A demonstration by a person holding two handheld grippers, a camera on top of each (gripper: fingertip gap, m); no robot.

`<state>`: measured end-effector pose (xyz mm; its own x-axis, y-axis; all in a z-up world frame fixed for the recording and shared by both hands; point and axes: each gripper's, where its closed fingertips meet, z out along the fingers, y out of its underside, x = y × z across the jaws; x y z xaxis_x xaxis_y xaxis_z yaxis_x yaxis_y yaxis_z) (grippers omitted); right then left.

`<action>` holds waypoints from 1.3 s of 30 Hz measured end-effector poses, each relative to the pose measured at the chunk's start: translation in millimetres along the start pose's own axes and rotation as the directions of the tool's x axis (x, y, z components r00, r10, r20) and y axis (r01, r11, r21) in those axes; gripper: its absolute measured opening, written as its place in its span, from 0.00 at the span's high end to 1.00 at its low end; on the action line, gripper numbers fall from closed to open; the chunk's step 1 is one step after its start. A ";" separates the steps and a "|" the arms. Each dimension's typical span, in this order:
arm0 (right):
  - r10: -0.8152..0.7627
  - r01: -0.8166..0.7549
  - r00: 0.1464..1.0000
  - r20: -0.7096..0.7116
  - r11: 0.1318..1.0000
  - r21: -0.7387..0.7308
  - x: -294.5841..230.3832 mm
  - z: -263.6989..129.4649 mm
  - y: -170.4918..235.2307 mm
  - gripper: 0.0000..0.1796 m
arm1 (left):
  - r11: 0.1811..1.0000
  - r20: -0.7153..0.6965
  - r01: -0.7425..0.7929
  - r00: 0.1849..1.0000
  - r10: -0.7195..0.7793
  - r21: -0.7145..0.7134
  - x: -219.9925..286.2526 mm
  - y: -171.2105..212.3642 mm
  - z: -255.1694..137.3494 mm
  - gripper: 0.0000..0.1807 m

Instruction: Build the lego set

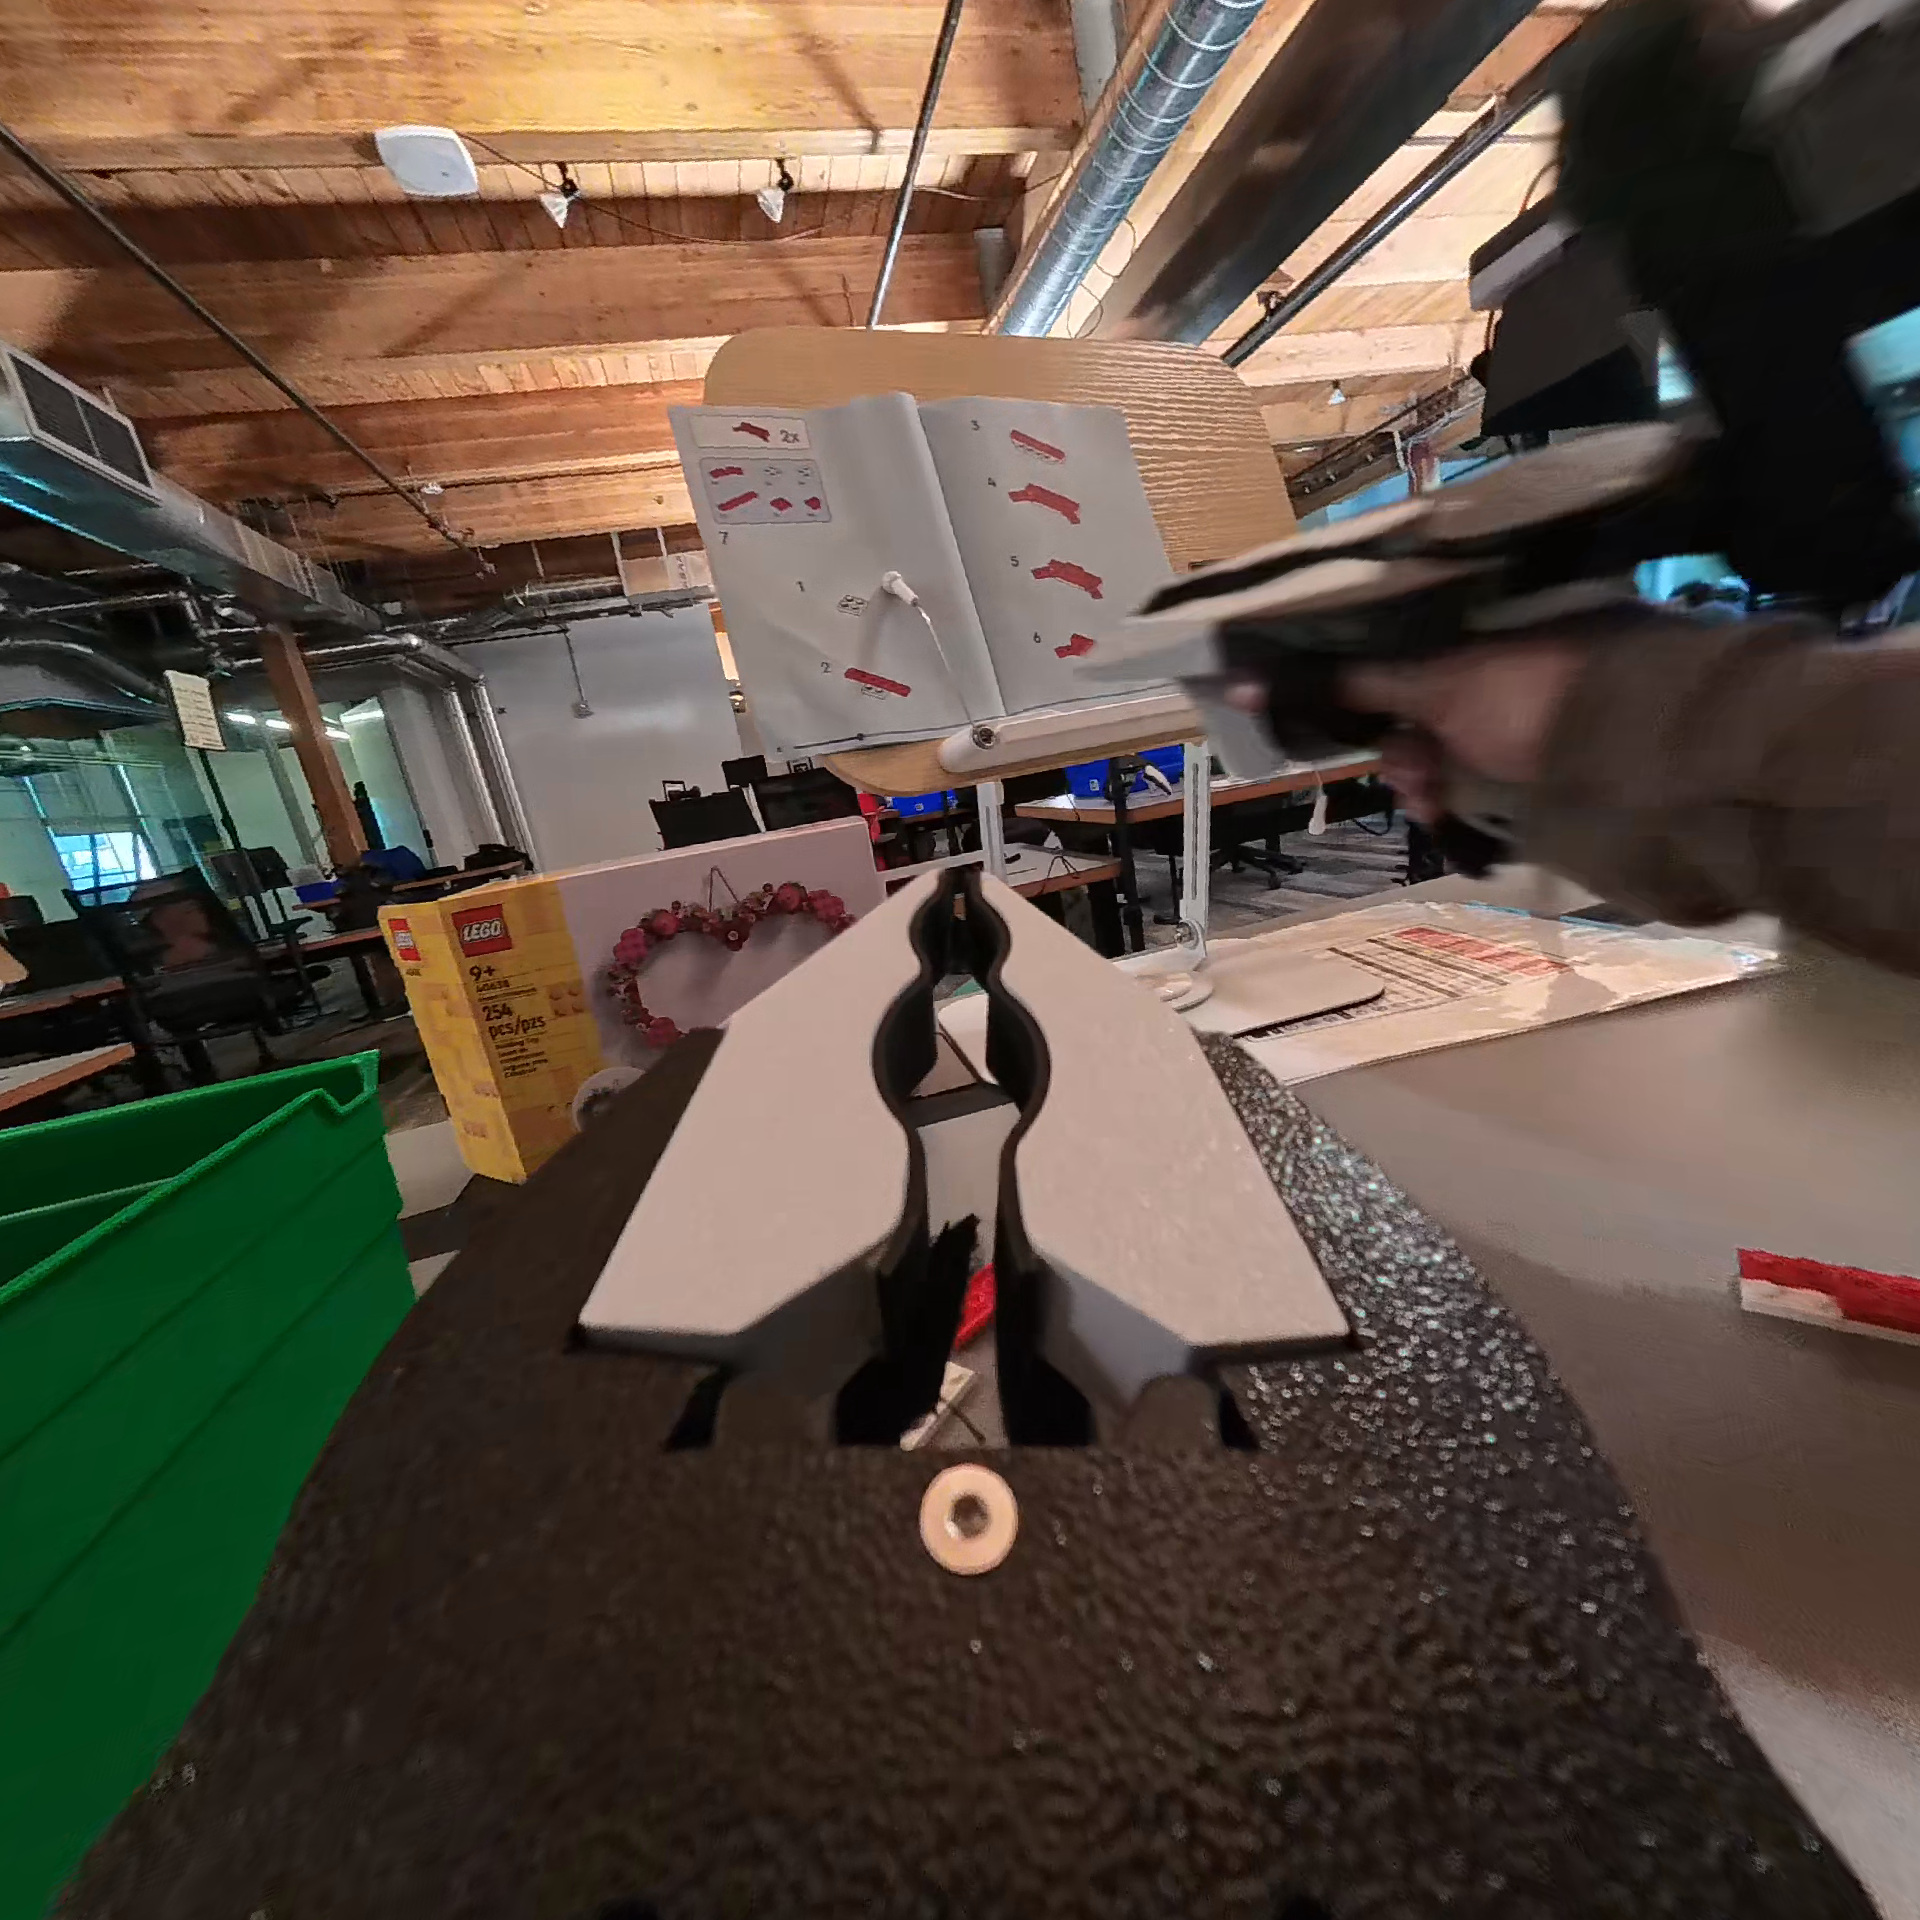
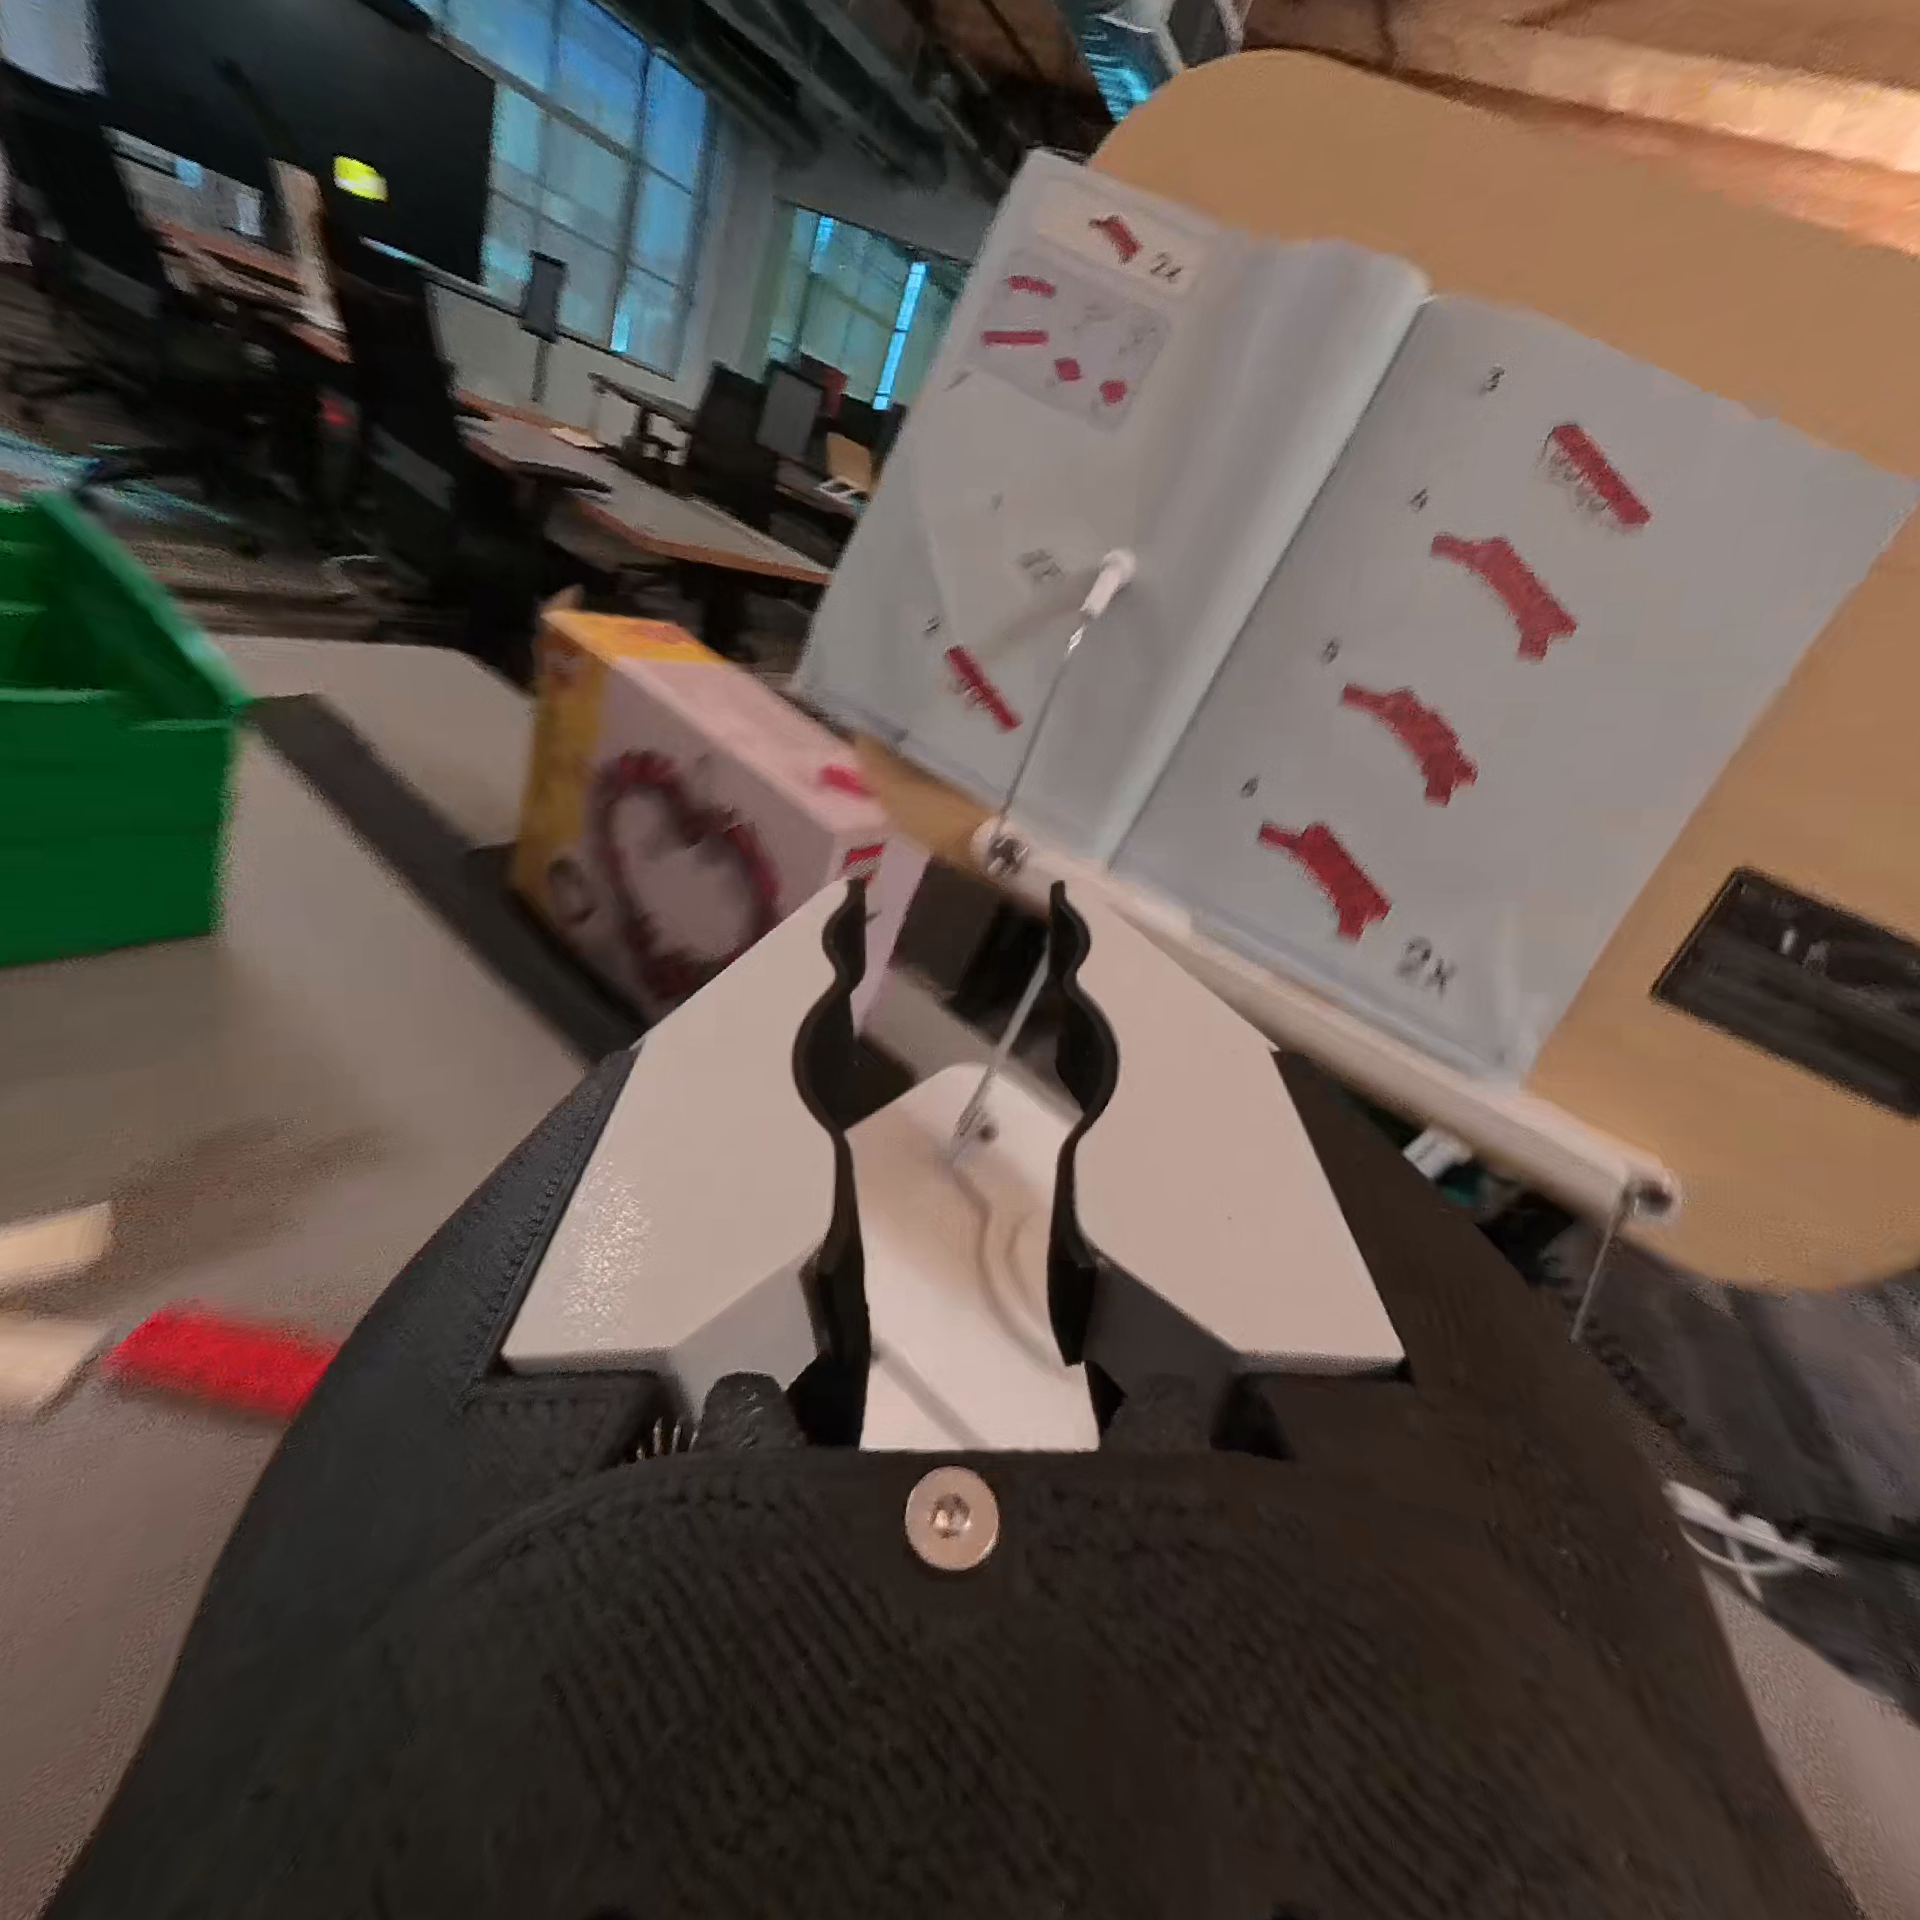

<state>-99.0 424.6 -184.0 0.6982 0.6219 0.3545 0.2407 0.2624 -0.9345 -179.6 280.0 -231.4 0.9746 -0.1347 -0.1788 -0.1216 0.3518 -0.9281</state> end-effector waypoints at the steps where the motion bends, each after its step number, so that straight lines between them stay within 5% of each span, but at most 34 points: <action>1: -0.008 0.008 0.999 -0.038 1.000 -0.001 8.5 20.4 -3.4 0.81 | 1.000 -0.006 -0.006 1.000 0.006 -0.001 1.4 0.2 0.1 1.00; 7: 0.018 -0.020 0.991 -0.136 1.000 -0.012 30.0 99.7 -3.1 0.83 | 1.000 -0.034 -0.026 0.999 0.026 -0.009 8.0 2.4 1.5 1.00; 13: -0.073 0.076 0.976 -0.204 0.997 0.006 34.2 114.4 -10.4 0.99 | 0.999 -0.033 -0.028 0.999 0.027 -0.019 8.1 4.9 3.0 1.00; 19: -0.366 0.362 0.920 -0.139 0.930 -0.055 17.7 119.1 -10.0 1.00 | 1.000 -0.038 -0.022 0.999 0.021 -0.021 8.6 5.5 3.2 1.00; 27: -0.881 0.880 0.472 0.019 0.470 -0.069 -17.7 121.7 13.9 1.00 | 1.000 -0.039 0.001 0.999 -0.002 -0.024 7.2 6.5 3.9 1.00; 34: -0.998 0.997 -0.046 0.044 -0.043 0.065 -26.2 116.8 29.4 1.00 | 1.000 -0.044 0.005 0.999 -0.007 -0.028 8.1 7.5 4.6 1.00; 36: -0.994 0.989 -0.106 0.023 -0.103 0.104 -29.7 113.9 26.8 0.94 | 1.000 -0.044 0.007 0.999 -0.008 -0.029 8.1 7.6 4.7 1.00; 39: -0.997 0.979 -0.077 0.002 -0.075 0.192 -44.6 100.1 21.7 0.90 | 1.000 -0.045 0.007 0.999 -0.009 -0.029 8.4 7.6 4.8 1.00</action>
<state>-192.4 476.4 -216.7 -0.2946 -0.3082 0.9046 0.5357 0.7306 0.4234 -171.4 286.0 -238.4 0.9661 -0.1798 -0.1853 -0.1197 0.3240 -0.9384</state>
